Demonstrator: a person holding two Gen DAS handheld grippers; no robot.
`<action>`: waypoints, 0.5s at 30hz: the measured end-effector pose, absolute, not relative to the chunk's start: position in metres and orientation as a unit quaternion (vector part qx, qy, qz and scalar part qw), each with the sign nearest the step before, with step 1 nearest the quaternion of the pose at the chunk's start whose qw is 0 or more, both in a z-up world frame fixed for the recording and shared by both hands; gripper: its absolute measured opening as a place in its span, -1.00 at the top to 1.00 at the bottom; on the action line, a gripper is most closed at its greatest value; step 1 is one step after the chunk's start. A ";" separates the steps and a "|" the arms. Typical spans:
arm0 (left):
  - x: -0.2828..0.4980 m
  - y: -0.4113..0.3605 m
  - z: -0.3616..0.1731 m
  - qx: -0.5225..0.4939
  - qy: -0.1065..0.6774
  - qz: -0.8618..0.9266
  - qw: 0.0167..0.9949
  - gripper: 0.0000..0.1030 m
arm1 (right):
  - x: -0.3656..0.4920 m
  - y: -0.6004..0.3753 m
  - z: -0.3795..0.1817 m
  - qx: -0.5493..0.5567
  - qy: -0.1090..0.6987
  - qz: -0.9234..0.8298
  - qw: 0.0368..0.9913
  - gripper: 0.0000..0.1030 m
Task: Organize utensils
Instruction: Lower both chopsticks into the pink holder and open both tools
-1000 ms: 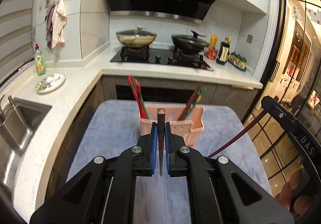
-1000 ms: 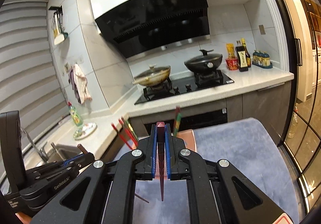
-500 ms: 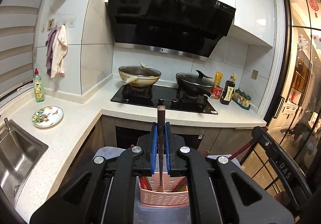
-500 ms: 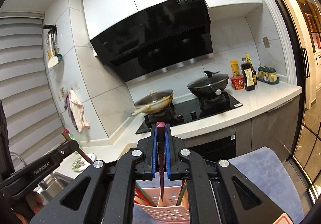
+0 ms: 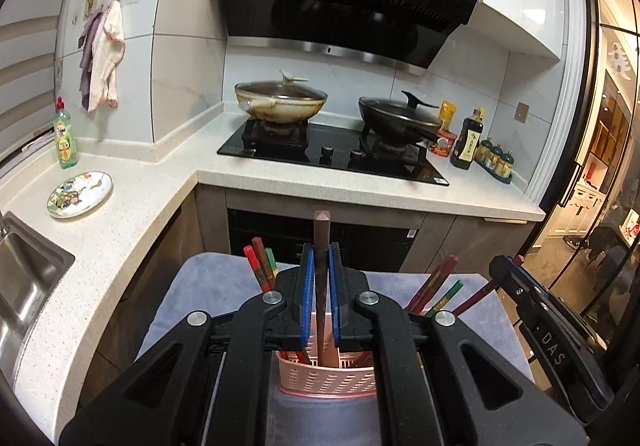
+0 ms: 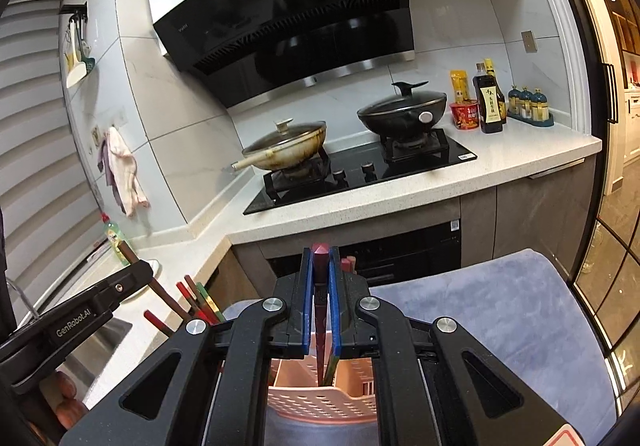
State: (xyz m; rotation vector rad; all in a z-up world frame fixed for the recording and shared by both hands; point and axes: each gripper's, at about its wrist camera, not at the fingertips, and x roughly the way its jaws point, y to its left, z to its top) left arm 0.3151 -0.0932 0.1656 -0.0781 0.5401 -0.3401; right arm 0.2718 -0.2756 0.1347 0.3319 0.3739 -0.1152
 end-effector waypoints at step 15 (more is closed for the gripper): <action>0.289 -0.089 0.159 -0.010 0.261 -0.131 0.956 -0.10 | 0.246 -0.264 0.139 0.148 0.190 -0.045 0.969 0.46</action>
